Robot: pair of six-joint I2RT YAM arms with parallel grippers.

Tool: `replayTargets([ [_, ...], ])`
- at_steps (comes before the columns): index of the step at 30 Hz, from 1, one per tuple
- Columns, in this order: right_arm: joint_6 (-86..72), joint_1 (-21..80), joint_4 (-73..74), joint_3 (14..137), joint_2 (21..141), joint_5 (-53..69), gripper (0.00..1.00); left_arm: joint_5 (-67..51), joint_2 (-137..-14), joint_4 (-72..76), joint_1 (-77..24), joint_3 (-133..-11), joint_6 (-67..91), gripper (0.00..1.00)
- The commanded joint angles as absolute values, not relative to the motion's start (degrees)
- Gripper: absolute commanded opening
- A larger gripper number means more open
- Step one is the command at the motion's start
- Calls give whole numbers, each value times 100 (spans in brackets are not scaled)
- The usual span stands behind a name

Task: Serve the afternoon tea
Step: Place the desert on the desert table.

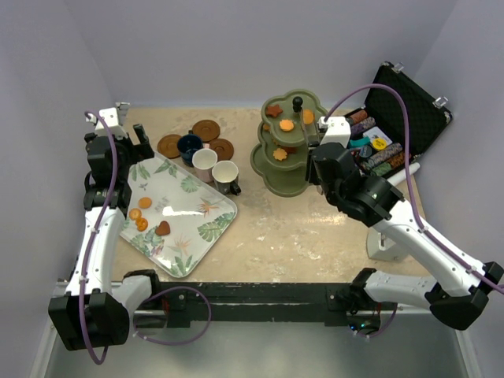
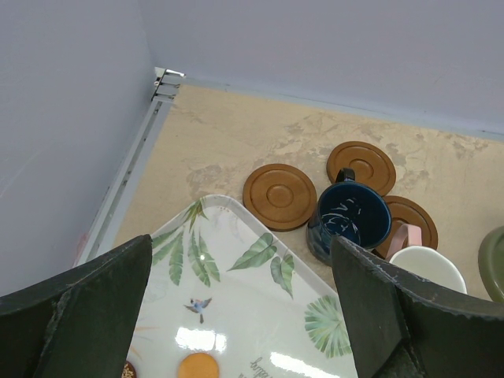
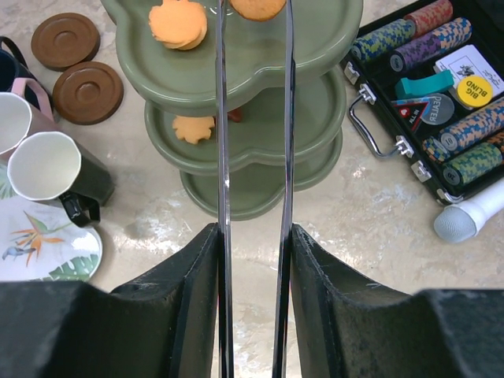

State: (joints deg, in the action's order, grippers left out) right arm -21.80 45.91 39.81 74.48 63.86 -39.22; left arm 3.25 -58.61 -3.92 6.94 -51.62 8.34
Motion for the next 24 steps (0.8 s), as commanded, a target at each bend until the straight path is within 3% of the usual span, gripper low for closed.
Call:
replayTargets([
  [1,-2118,4526,3727,7444,6337,-3911,40,281,-5845,-141,659,-5194,809,99],
  [17,-2083,4491,3726,7435,6346,-3902,47,281,-5854,-149,668,-5194,800,99],
  [24,-2004,4491,3692,7462,6267,-3789,45,299,-5845,-149,659,-5194,800,99],
])
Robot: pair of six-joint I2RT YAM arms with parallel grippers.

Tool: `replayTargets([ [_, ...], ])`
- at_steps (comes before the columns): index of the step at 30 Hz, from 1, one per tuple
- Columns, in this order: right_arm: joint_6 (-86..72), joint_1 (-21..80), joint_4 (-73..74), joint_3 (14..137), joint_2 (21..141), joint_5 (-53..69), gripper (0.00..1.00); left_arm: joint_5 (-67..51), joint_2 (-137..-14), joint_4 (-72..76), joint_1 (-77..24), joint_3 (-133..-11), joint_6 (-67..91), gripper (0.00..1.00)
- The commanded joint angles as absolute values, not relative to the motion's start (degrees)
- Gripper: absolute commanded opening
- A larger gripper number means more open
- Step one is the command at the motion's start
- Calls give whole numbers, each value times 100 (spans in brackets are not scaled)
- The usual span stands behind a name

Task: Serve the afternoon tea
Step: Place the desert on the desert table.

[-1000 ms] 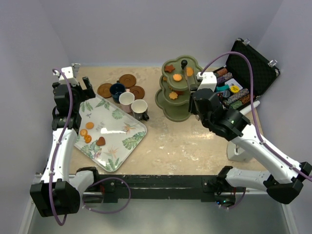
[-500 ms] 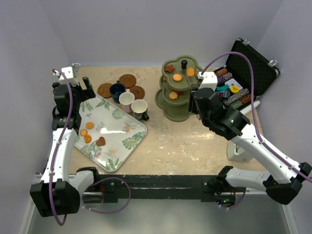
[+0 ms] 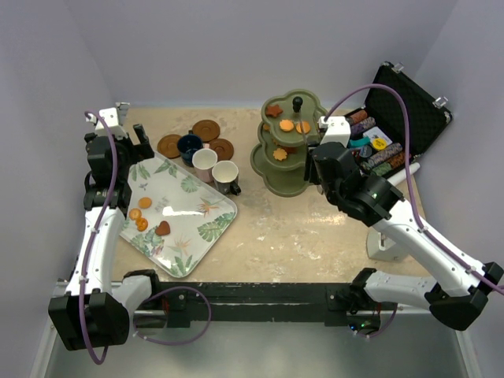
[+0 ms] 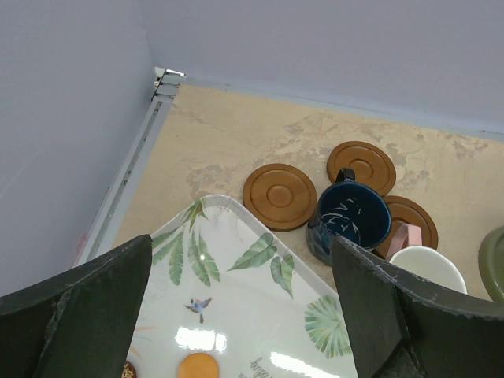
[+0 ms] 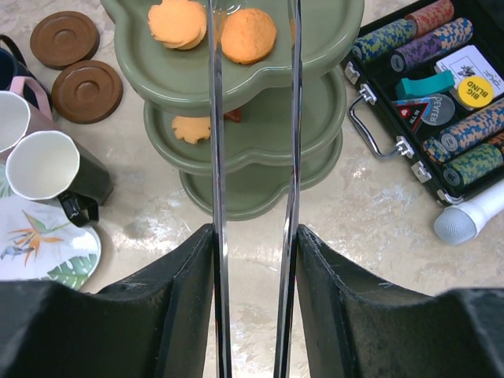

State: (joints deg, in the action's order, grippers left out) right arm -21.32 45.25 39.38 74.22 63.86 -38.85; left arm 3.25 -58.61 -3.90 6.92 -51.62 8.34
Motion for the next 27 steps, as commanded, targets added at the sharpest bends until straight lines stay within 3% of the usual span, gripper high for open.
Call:
replayTargets([
  [1,-1917,4491,3665,7462,6232,-3736,44,299,-5845,-149,659,-5203,800,99],
  [20,-1134,4693,2945,7163,5722,-1943,37,220,-5897,-141,668,-5177,817,99],
  [27,-1467,5860,2427,6961,6274,-2372,38,211,-5906,-106,659,-5168,853,99],
])
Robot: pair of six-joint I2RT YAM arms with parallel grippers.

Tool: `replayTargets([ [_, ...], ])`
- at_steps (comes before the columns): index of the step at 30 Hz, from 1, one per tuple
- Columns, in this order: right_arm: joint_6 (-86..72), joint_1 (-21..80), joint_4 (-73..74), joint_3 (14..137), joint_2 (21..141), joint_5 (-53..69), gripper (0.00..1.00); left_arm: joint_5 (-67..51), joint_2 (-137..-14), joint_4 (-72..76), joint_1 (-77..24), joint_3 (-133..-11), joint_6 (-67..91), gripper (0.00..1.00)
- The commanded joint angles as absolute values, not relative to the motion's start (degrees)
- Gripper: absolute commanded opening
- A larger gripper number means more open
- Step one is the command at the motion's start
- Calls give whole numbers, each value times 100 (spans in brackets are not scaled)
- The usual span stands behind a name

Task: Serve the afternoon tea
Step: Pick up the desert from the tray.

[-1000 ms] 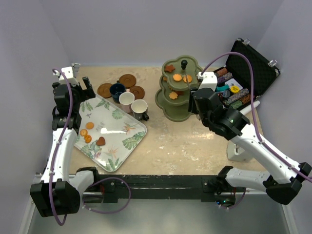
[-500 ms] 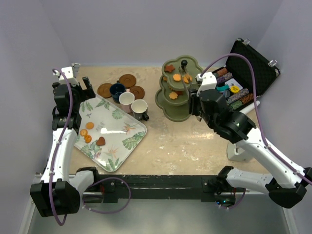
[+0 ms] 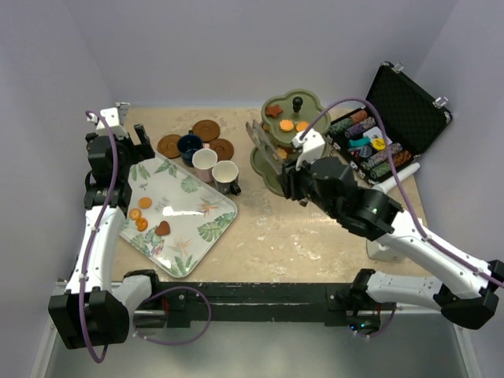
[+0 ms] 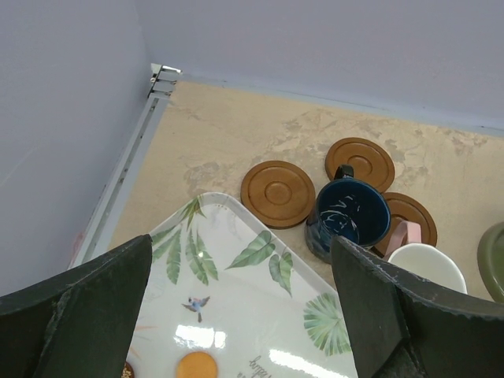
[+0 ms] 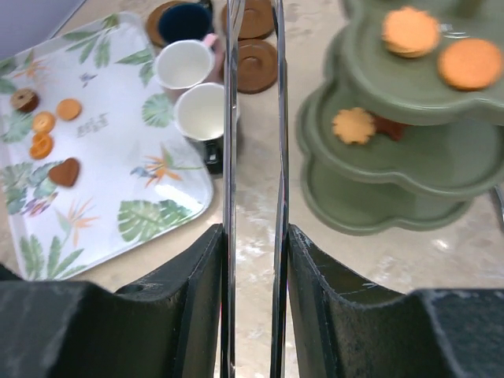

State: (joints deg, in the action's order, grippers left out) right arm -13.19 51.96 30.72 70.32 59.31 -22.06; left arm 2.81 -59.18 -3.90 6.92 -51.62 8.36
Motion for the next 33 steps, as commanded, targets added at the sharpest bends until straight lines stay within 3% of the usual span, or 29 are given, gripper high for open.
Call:
replayTargets([
  [1,-1520,6080,2382,6961,6458,-2477,38,211,-5915,-97,659,-5151,853,99],
  [14,-1520,7479,731,6987,8322,-1636,39,220,-5968,-105,659,-5159,853,99],
  [33,-1538,7673,211,6882,9694,-1345,51,167,-6003,-149,668,-5203,853,99],
])
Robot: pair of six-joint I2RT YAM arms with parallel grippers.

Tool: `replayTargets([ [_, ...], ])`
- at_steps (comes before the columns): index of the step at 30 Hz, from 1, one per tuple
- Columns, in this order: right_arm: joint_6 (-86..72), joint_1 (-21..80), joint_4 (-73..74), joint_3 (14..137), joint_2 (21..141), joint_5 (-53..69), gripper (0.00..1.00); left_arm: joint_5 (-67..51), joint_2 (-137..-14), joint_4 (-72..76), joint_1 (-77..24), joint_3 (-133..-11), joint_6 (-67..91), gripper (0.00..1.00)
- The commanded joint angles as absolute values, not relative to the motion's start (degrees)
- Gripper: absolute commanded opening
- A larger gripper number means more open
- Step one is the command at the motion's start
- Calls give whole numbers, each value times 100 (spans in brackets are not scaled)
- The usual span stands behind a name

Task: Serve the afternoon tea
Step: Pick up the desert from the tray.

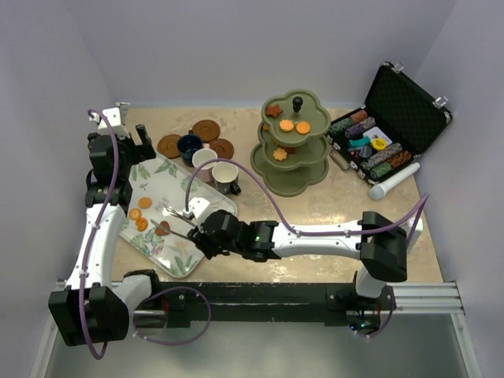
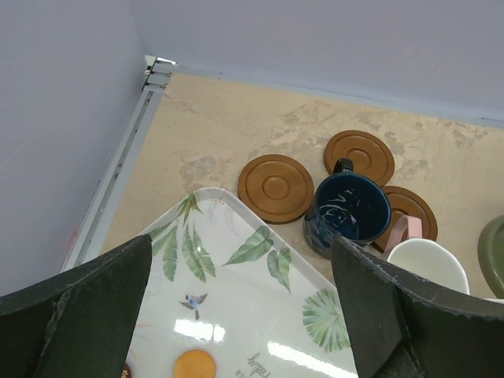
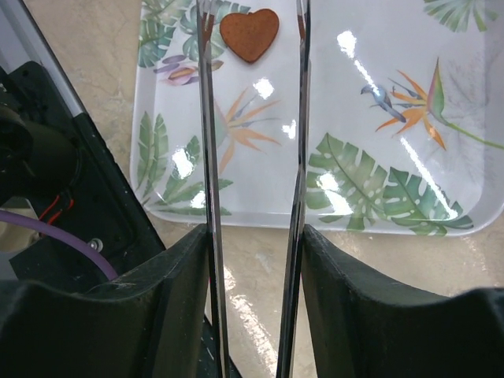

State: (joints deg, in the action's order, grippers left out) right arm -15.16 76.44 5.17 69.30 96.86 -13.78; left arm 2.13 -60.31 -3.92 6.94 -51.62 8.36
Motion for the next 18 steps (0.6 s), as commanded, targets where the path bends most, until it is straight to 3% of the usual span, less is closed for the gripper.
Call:
replayTargets([
  [1,-1529,7673,194,6873,9720,-1336,51,150,-6003,-158,659,-5212,853,99],
  [18,-1529,7673,35,6811,10222,-1213,55,158,-6003,-158,659,-5212,853,99],
])
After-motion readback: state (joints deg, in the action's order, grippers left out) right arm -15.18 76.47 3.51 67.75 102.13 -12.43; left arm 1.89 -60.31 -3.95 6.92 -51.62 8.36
